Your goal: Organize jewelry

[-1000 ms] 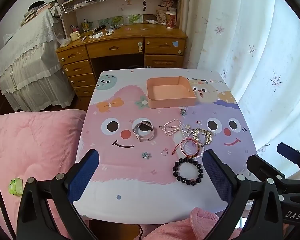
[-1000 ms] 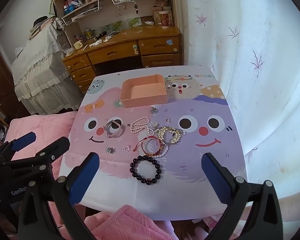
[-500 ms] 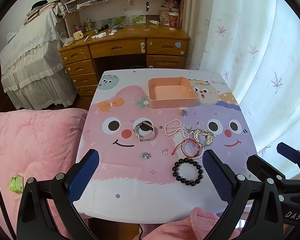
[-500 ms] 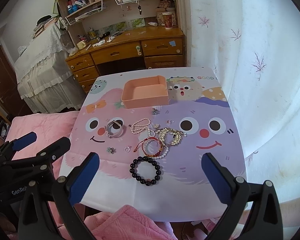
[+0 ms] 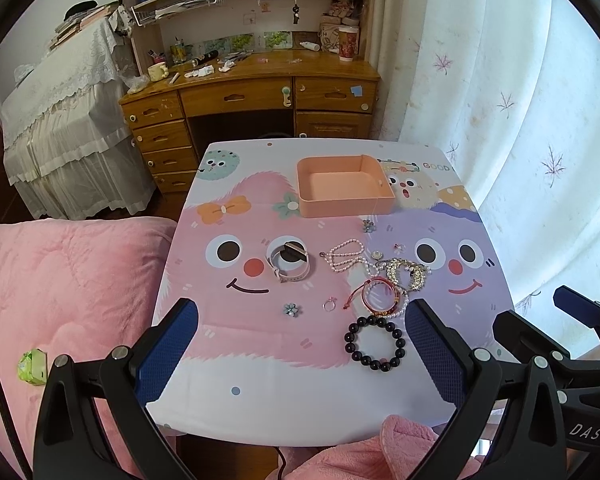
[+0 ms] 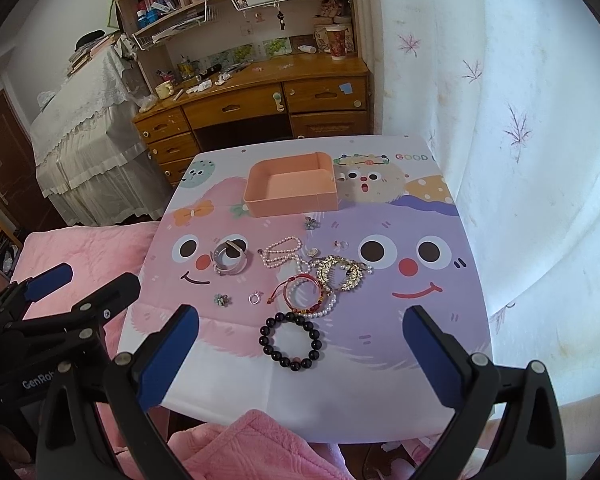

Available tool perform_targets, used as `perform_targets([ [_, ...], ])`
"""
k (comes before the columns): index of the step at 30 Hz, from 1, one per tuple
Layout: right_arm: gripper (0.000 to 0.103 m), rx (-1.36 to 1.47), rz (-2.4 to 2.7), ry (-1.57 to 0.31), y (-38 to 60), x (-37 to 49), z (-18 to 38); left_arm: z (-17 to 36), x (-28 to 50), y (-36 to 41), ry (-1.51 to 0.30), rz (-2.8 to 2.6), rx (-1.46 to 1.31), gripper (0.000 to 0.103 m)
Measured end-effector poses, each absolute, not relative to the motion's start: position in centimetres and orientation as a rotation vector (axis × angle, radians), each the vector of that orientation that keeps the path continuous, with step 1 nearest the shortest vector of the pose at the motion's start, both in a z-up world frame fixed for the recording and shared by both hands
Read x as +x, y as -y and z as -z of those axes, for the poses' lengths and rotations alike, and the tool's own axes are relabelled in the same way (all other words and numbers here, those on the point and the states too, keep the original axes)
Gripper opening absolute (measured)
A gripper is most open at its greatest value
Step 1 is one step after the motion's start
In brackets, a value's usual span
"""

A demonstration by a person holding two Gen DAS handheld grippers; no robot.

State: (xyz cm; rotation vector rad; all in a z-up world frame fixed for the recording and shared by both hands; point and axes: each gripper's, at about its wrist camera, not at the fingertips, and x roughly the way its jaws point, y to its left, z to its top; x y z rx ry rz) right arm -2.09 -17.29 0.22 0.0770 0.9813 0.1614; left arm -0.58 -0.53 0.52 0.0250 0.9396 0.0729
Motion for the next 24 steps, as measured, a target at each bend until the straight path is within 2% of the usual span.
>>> perform_targets([
  [24,0.102,0.076,-0.152,-0.970,17.45,-2.19,-0.29,-0.70,-0.86,0.52,-0.873,-0.059,0.033,0.102],
])
